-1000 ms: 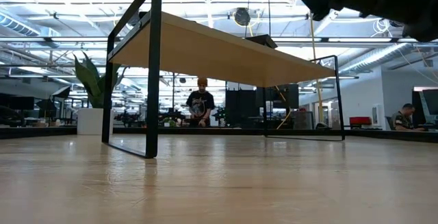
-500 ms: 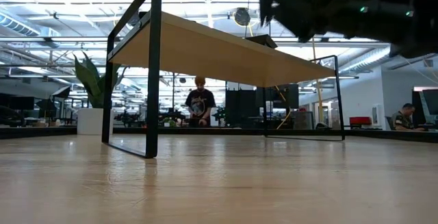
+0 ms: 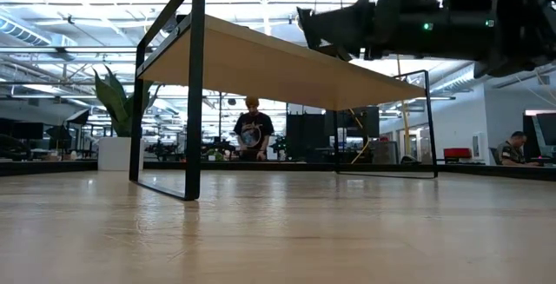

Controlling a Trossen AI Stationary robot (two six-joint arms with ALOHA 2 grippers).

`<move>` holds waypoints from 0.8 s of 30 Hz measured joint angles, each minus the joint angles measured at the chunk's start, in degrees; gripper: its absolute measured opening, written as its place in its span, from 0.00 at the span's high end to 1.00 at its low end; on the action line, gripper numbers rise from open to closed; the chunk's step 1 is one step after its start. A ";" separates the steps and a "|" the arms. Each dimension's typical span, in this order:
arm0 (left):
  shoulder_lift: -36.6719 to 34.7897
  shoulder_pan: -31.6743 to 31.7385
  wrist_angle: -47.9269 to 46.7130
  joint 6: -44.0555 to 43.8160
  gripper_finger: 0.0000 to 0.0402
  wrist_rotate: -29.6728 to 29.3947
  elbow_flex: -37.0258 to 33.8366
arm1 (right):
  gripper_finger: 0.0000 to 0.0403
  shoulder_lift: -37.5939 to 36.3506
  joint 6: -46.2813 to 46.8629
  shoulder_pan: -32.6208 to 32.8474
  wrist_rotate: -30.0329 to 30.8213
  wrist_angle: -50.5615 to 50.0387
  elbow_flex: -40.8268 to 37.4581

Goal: Pick & Place Mini shaped plates
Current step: Stack the square plate on top of the other square plate

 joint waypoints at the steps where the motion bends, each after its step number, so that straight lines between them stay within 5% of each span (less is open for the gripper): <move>1: 0.00 0.01 0.00 -0.01 0.62 -0.02 0.00 | 0.42 0.04 -0.01 0.00 -0.08 -0.59 0.00; 12: 0.01 -0.01 0.02 -0.01 0.62 0.00 0.00 | 0.37 0.00 -0.30 -0.06 0.04 -2.33 0.00; 24: 0.01 0.01 0.02 0.01 0.62 0.00 0.00 | 0.33 0.00 -10.94 2.02 1.63 -2.34 0.00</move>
